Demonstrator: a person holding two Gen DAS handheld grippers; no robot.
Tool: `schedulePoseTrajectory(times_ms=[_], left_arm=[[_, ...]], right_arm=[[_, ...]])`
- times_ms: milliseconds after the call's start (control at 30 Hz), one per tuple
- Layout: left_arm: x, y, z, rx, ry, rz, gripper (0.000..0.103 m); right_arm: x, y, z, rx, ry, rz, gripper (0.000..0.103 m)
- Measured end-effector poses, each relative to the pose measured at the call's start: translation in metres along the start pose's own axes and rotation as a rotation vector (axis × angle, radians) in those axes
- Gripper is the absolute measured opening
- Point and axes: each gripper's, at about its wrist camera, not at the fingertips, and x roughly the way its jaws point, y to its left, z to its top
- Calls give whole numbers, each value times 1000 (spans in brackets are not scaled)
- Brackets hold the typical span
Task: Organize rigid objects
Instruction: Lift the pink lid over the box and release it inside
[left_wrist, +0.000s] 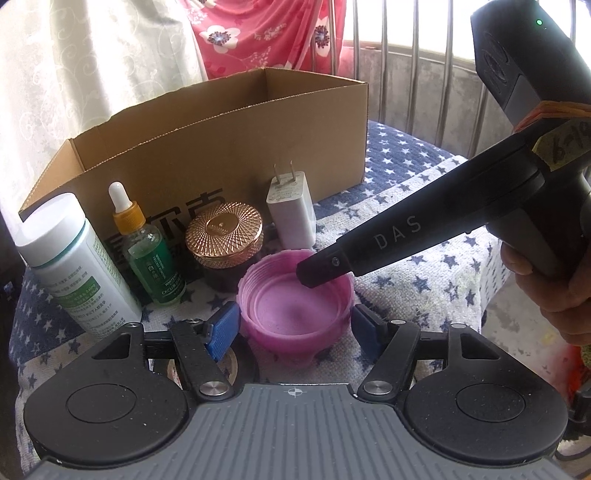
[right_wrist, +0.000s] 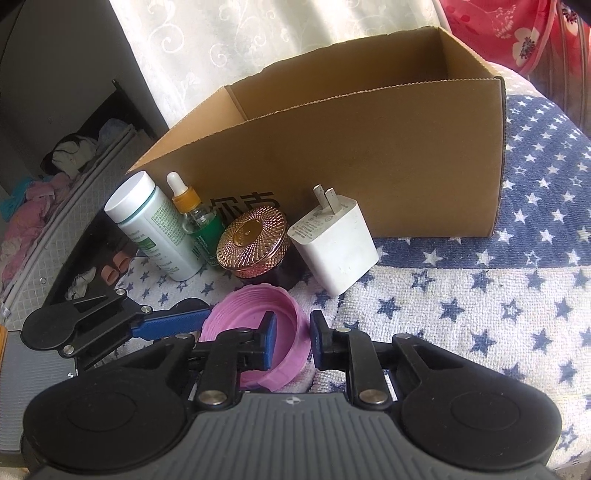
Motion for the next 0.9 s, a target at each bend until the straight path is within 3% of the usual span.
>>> schedulePoseTrajectory(times_ms=[200, 467, 700, 900], left_arm=[[-34, -11, 0, 50, -110, -13, 66], [-69, -21, 26, 105, -290, -21, 66], [-88, -18, 52, 127, -399, 26, 65], [-89, 0, 75, 104, -416, 80, 65]], right_arm=[[-31, 14, -6, 6, -50, -33, 21], [-87, 43, 2, -35, -178, -87, 21], [-114, 62, 44, -81, -253, -60, 21], [-107, 72, 87, -120, -243, -15, 21]])
